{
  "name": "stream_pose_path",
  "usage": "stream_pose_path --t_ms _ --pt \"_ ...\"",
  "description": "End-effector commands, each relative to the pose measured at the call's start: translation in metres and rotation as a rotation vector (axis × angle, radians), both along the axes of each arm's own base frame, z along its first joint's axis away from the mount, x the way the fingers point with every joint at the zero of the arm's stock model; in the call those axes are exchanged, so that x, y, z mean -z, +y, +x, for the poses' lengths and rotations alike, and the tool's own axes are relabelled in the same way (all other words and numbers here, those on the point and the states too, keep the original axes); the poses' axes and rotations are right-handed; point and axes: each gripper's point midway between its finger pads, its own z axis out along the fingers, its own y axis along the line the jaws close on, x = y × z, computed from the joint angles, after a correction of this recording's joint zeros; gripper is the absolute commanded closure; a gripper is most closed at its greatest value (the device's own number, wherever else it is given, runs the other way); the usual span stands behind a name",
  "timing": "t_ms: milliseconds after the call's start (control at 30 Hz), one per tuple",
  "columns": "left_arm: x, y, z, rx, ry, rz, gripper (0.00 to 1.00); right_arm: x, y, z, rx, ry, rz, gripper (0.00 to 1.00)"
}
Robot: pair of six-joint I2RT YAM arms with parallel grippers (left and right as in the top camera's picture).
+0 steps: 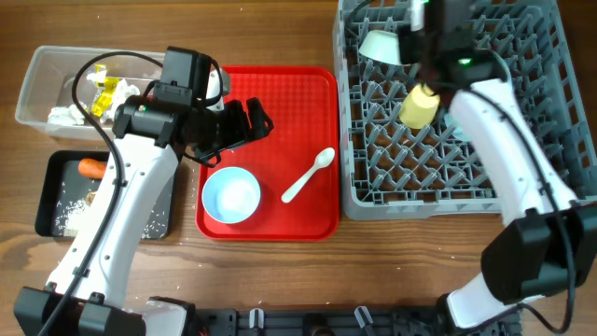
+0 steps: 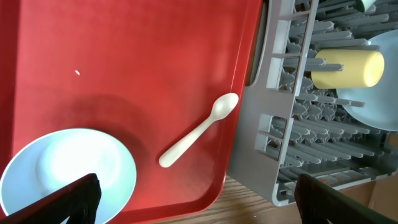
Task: Sort waste into correct bins and load items into the dishwasher rack
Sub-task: 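Place the green bowl upside down in the rack's back row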
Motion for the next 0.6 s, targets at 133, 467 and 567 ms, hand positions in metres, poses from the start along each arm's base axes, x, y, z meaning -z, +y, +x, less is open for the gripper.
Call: stream_pose_path --t_ms 133,467,567 --pt "-0.012 0.001 0.003 0.002 -0.038 -0.007 0.0 0.045 0.015 0.037 -0.089 0.007 0.177 0.96" --pt "-0.012 0.001 0.003 0.002 -0.039 -0.007 0.01 0.101 0.02 0.031 -0.073 0.155 0.224 0.96" --pt "-0.012 0.001 0.003 0.002 -0.039 -0.007 0.0 0.106 0.03 0.022 -0.116 0.203 0.26 0.96"
